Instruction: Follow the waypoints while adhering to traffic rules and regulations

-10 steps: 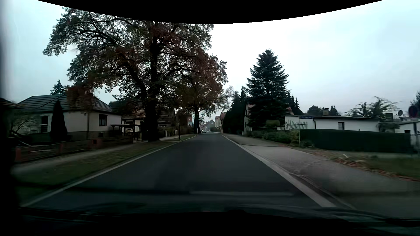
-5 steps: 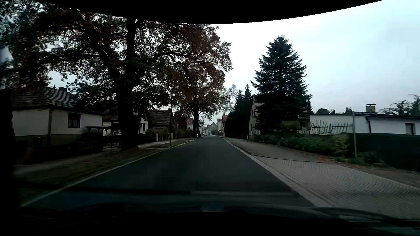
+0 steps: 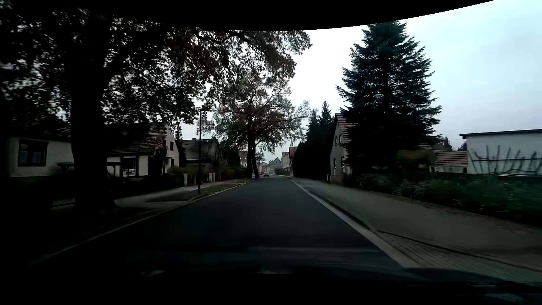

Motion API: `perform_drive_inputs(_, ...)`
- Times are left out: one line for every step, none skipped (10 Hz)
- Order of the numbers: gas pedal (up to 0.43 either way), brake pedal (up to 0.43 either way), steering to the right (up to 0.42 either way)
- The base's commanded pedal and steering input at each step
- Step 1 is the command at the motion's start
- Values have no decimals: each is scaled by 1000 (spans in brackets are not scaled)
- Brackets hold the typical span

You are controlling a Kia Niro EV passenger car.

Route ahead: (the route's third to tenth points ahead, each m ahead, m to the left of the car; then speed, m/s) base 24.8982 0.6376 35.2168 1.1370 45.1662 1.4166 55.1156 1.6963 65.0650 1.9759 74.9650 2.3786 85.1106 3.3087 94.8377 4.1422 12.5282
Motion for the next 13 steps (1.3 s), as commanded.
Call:
perform_drive_inputs(130, 0, -4)
perform_drive_inputs(130, 0, -4)
perform_drive_inputs(130, 0, -4)
perform_drive_inputs(130, 0, -4)
perform_drive_inputs(130, 0, -4)
perform_drive_inputs(157, 0, -4)
perform_drive_inputs(157, 0, -4)
perform_drive_inputs(169, 0, -4)
perform_drive_inputs(169, 0, -4)
perform_drive_inputs(169, 0, -4)
perform_drive_inputs(169, 0, -3)
perform_drive_inputs(169, 0, -3)
perform_drive_inputs(169, 0, -3)
